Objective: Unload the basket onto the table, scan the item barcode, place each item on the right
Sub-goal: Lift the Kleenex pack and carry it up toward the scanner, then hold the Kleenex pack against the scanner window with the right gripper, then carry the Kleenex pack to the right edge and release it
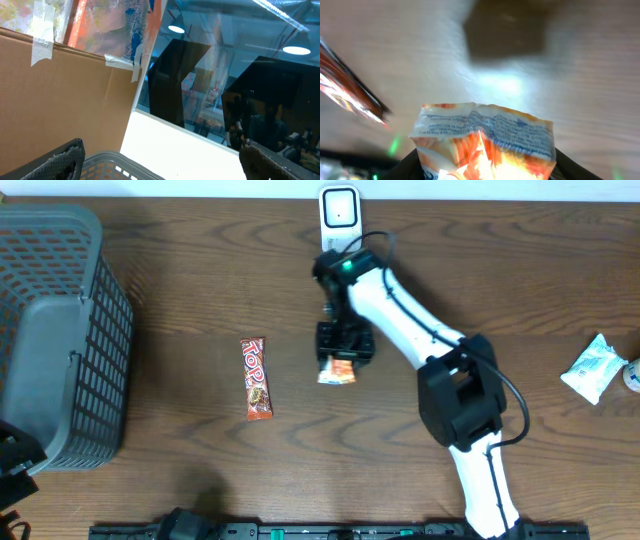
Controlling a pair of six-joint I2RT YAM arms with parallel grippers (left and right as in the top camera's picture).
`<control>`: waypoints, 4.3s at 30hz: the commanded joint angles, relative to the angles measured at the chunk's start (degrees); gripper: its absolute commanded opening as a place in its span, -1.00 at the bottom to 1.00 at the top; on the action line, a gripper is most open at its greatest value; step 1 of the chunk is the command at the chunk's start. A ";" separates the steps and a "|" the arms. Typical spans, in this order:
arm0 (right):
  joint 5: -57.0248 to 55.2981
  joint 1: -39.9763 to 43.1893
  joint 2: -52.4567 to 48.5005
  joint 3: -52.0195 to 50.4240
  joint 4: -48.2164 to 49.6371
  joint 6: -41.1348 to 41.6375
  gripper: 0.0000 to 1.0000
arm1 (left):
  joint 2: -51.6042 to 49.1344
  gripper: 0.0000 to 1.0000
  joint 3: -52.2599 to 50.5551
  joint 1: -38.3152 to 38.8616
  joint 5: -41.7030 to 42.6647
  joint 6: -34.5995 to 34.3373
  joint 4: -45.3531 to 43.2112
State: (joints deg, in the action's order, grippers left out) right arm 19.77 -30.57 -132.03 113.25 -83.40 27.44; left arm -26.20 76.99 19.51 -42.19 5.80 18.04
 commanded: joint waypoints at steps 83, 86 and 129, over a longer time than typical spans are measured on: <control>-36.41 6.75 -19.58 21.86 74.12 -26.95 -0.19 | 0.42 0.96 -0.17 -0.09 -0.52 -0.48 -0.07; -37.07 6.78 -17.90 21.86 70.20 -26.93 -0.19 | 0.42 0.96 -0.17 -0.09 -0.52 -0.48 -0.07; -30.95 57.57 1.53 2.97 18.82 -15.65 0.99 | 0.42 0.97 -0.17 -0.09 -0.52 -0.48 -0.07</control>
State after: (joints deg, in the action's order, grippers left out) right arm -15.94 27.22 -131.20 111.24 -63.11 10.66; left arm -26.20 76.97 19.51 -42.19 5.80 18.06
